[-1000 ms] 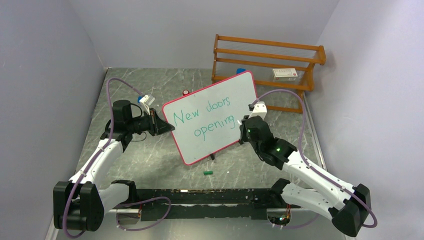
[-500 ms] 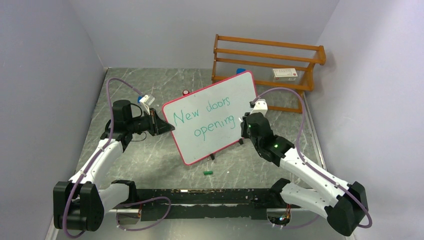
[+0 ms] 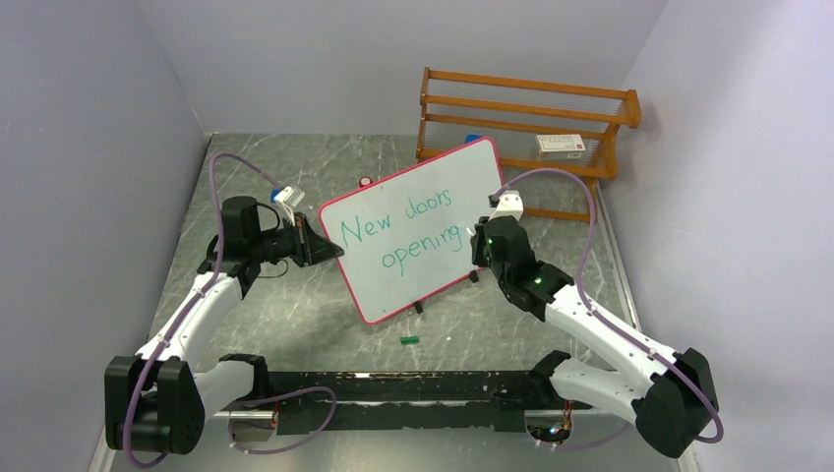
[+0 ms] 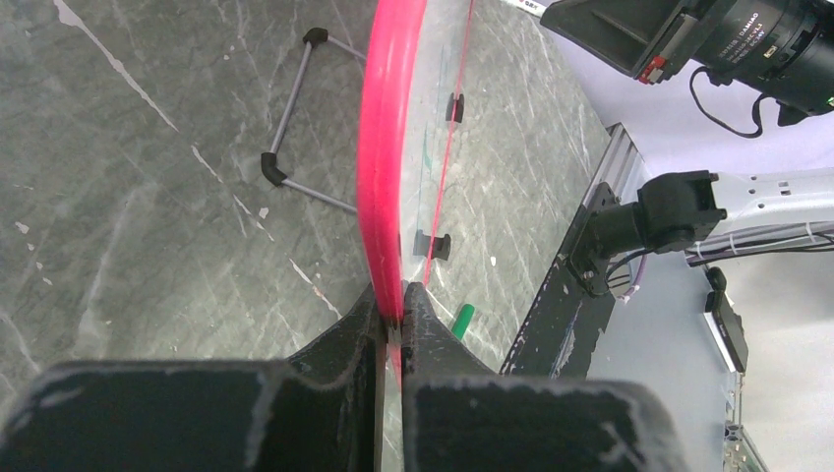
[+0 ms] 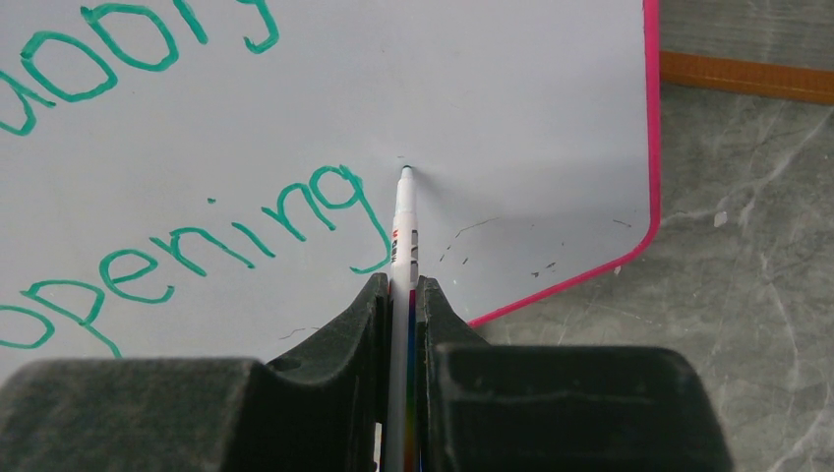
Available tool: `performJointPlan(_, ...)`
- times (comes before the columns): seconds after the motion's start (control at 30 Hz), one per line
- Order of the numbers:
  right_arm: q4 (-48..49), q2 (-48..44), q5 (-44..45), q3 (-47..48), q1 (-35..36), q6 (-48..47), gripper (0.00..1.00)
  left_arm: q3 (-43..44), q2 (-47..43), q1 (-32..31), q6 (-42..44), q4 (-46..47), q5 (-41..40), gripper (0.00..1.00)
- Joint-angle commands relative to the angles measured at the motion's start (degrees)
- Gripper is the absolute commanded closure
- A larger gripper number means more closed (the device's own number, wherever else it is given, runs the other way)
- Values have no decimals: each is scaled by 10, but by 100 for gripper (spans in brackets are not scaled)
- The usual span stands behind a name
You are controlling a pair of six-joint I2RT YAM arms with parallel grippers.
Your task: Write a sentence on the whiteboard
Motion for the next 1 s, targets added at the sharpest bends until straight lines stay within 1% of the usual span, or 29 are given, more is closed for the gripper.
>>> performJointPlan(0.0,12,1,-13,-6,-8,-5,100,5,9,2,24,-29,-50,95)
performJointPlan(0.13,-8,-19,-13,2,-7,-7,100,6,8,2,24,-30,-53,95)
performJointPlan(0.43,-93,-106,1,22,-8,-8,100,7,-11,3,22,-34,-70,94)
performJointPlan(0.6,-126,-163,2,31,-8,-11,100,15,-25,3,22,-39,-87,84)
performJointPlan(0.67,-143,-177,4,42,-8,-15,100,17,-37,3,15,-39,-103,77)
performJointPlan(0.77,-166,-192,6,59,-8,-20,100,20,-57,3,-3,-33,-117,62)
performJointPlan(0.97,-189,-221,8,78,-8,-30,100,48,-95,3,-14,-65,-156,44)
